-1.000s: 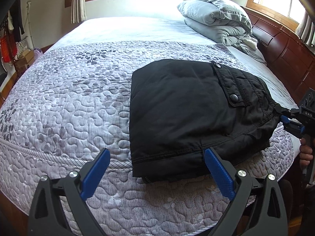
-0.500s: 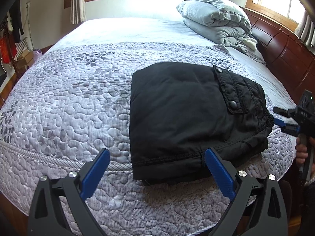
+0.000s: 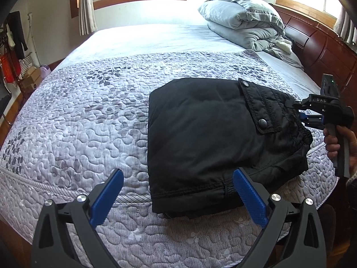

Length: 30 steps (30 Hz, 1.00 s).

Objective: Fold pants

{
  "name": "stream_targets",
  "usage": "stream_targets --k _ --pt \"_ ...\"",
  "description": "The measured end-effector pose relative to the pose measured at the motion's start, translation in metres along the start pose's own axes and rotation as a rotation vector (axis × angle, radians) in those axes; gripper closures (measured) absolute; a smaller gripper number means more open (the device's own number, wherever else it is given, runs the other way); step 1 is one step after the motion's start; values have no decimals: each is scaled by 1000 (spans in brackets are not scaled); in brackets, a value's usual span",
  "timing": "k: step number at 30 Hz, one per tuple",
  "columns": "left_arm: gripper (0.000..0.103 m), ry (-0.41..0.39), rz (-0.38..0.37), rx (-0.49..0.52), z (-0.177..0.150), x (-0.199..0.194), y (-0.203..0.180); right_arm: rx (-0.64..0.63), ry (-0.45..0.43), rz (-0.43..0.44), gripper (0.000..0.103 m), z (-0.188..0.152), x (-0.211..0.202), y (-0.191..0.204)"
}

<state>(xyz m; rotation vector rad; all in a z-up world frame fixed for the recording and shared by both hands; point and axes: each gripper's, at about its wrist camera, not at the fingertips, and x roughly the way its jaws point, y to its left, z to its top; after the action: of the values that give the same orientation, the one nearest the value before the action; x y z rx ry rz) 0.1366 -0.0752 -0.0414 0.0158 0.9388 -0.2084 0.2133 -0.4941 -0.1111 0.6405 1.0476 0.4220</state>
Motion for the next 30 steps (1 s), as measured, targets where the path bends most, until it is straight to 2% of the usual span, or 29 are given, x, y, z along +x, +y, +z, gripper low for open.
stream_targets --k 7,10,12,13,16,18,23,30 --pt "4 21 12 -17 3 9 2 -1 -61 38 93 9 -21 4" --pt "4 23 15 -24 3 11 3 13 -62 37 94 13 -22 2" --pt "4 30 17 -26 3 13 3 -18 -49 -11 84 11 -18 4" --pt "4 31 19 -27 3 14 3 -28 -47 -28 82 10 -17 4" --pt "4 43 21 -28 2 17 2 -10 -48 -25 71 5 -17 -2" --pt "4 52 25 -28 0 20 3 -6 -53 -30 51 -1 -21 -4" --pt "4 75 66 -39 -2 26 11 -50 -76 -78 25 -16 -37 -2" --pt "4 93 75 -64 -4 29 15 -109 -88 -165 13 -40 -59 0"
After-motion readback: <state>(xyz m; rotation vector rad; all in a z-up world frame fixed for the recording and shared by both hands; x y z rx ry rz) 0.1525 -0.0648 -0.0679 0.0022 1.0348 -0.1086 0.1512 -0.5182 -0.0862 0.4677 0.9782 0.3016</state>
